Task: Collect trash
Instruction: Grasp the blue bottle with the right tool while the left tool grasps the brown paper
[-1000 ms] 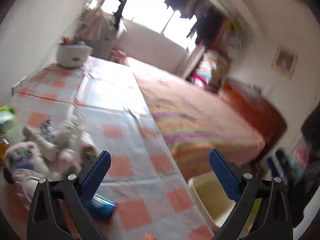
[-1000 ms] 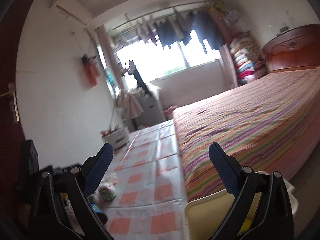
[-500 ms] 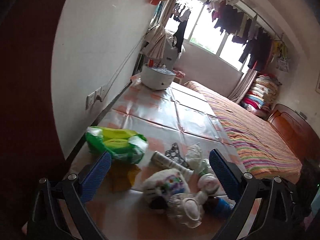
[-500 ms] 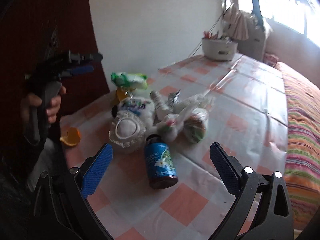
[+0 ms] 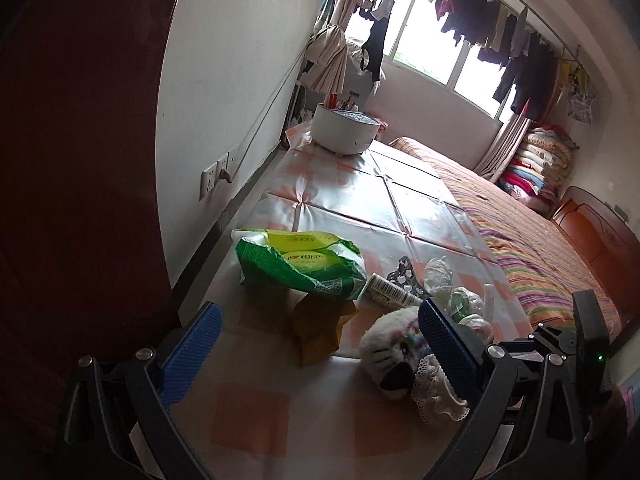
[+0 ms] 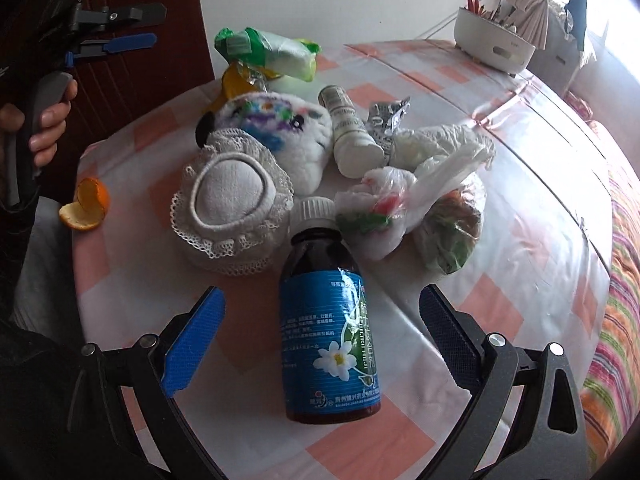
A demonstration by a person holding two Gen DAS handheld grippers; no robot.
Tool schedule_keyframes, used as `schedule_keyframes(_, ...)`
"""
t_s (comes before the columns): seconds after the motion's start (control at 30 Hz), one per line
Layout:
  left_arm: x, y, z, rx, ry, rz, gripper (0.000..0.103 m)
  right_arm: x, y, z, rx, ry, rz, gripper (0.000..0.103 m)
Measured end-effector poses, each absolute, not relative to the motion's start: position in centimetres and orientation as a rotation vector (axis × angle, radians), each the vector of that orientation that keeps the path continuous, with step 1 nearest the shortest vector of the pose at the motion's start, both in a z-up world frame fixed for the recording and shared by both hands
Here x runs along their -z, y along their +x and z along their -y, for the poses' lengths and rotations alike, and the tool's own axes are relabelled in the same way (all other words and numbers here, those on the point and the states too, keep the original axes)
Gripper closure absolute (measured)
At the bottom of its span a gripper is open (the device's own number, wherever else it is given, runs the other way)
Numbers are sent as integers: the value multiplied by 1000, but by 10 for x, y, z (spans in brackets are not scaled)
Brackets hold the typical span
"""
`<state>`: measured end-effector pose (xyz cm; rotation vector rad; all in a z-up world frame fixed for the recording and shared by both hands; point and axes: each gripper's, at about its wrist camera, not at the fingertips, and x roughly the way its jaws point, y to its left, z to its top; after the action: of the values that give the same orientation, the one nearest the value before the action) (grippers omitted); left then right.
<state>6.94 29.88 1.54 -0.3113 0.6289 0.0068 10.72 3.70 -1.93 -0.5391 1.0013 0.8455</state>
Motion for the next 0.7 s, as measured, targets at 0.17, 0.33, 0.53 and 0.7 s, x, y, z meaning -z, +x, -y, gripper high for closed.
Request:
schedule_keyframes(0.17, -7, 73, -302, -9, -312, -660, 7, 33, 111, -38, -819, -562, -1039, 9)
schedule_keyframes(0.33, -3, 77, -294, 4, -287, -683, 7, 36, 113, -32, -850, -502, -1070, 43)
schedule_keyframes(0.53, 7, 94, -285, 14, -244, -740, 7, 31, 115, -19, -831, -434, -1069, 60)
schedule_keyframes(0.7, 17, 113, -282, 14, -206, -789, 7, 25, 107, -7, -818, -375, -1050, 60)
